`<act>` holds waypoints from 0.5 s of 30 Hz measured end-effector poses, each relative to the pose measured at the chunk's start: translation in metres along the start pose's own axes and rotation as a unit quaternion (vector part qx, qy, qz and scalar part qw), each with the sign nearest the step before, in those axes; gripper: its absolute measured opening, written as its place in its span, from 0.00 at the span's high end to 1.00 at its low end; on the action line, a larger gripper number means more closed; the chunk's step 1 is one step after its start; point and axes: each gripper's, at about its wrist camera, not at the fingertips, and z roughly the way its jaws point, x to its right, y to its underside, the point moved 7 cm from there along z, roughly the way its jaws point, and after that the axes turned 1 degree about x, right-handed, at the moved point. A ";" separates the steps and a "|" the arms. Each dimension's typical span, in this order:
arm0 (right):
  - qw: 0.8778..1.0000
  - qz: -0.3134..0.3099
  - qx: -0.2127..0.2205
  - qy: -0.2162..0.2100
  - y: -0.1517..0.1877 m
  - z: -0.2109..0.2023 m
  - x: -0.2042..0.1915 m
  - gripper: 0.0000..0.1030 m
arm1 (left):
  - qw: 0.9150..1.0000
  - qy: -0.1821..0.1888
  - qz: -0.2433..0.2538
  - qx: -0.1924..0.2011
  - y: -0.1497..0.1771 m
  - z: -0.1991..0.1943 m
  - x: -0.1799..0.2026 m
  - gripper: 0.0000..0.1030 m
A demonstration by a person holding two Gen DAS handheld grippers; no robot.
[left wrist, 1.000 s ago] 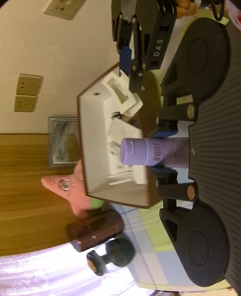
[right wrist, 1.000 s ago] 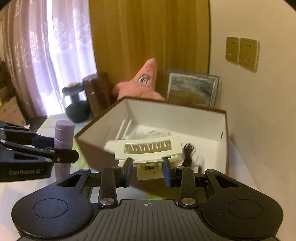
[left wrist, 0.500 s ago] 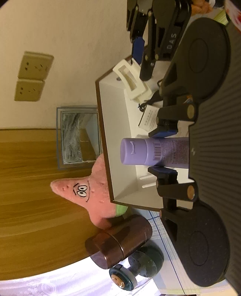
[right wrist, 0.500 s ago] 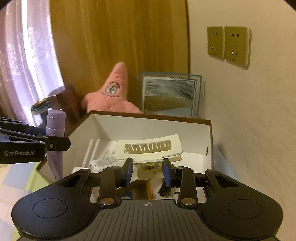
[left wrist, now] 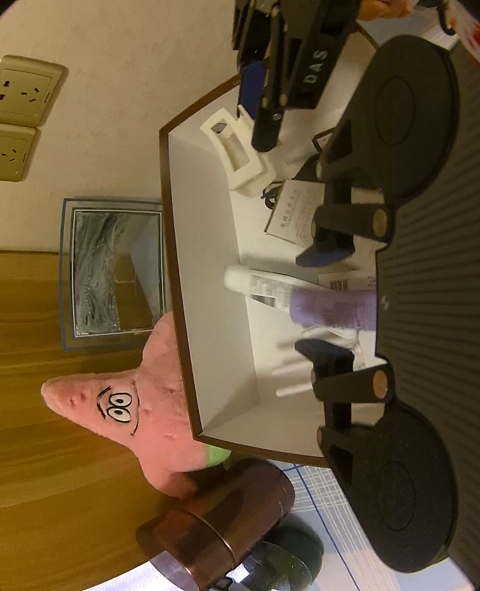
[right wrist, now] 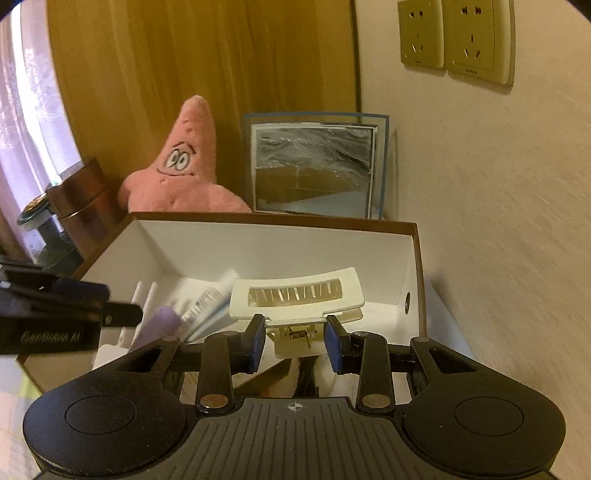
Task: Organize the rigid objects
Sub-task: 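Lower both items into the brown box and open both tools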
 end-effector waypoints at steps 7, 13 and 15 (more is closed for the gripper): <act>1.000 0.013 -0.001 -0.013 -0.002 0.007 0.002 0.59 | 1.000 -0.002 -0.013 -0.006 0.016 -0.009 -0.003 0.51; 0.999 0.011 0.006 -0.036 0.014 -0.016 -0.005 0.40 | 0.999 -0.015 -0.031 0.007 0.036 -0.041 -0.006 0.43; 0.999 0.017 0.005 -0.045 0.021 -0.025 -0.008 0.39 | 0.999 -0.018 -0.038 0.014 0.043 -0.053 -0.005 0.39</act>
